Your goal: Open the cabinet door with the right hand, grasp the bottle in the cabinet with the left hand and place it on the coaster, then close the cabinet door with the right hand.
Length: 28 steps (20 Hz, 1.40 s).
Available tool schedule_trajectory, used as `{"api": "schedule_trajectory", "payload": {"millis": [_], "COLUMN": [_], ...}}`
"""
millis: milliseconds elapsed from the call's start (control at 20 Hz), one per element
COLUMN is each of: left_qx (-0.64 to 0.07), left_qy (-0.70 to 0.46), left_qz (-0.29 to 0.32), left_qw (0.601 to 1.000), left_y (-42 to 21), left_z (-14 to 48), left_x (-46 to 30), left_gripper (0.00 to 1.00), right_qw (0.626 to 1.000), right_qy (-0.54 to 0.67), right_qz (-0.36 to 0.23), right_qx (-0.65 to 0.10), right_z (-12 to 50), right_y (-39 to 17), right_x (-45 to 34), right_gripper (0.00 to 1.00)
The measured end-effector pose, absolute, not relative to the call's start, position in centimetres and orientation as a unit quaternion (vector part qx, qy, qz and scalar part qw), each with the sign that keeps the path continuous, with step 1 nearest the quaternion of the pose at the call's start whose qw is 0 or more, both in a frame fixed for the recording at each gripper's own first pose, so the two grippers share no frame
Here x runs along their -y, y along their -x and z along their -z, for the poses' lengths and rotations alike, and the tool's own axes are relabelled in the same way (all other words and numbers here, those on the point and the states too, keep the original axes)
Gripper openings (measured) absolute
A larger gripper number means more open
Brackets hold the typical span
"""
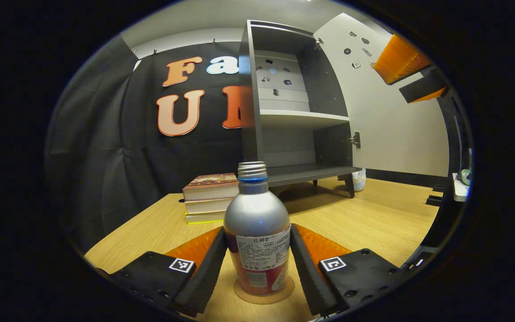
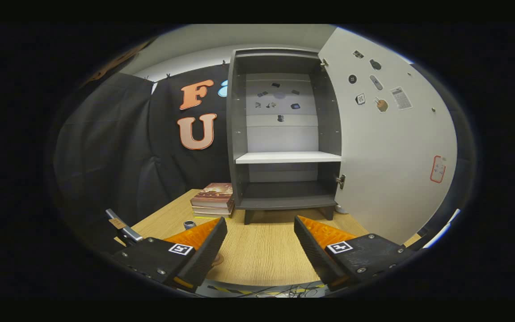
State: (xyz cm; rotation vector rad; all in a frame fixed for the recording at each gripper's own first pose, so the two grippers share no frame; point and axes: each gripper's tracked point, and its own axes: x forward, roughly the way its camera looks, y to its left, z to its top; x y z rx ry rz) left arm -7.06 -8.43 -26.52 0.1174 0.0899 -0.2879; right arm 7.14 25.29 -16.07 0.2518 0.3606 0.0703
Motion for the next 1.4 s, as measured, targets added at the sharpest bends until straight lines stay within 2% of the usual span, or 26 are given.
{"api": "schedule_trajectory", "payload": {"millis": [150,400,850,1100,1400], "left_qx": [-0.046,-0.029,0.009,0.003,0.005], "left_qy": [-0.063,-0.057,-0.050,-0.020,0.001], "left_qz": [0.147,0.154,0.184,0.148,0.094], "left_qw": [0.986,0.986,0.982,0.989,0.996], "left_y": [6.9,6.0,6.4,7.4,7.8], "left_z": [26.2,22.6,12.1,7.4,3.4], "left_x": [8.5,8.6,10.5,12.1,14.7], "left_gripper": [0.95,0.95,0.96,0.95,0.95], "right_qw": [0.976,0.978,0.985,0.987,0.989], "right_qy": [-0.123,-0.128,-0.085,-0.066,-0.038], "right_qz": [-0.034,-0.010,0.093,0.124,0.129], "right_qx": [-0.178,-0.163,-0.121,-0.084,-0.056], "right_z": [15.8,13.2,6.3,4.3,3.4], "right_y": [-7.1,-6.5,-1.6,-0.3,0.7], "right_x": [-25.2,-23.6,-14.1,-6.4,2.4], "right_gripper": [0.93,0.93,0.93,0.93,0.93]}}
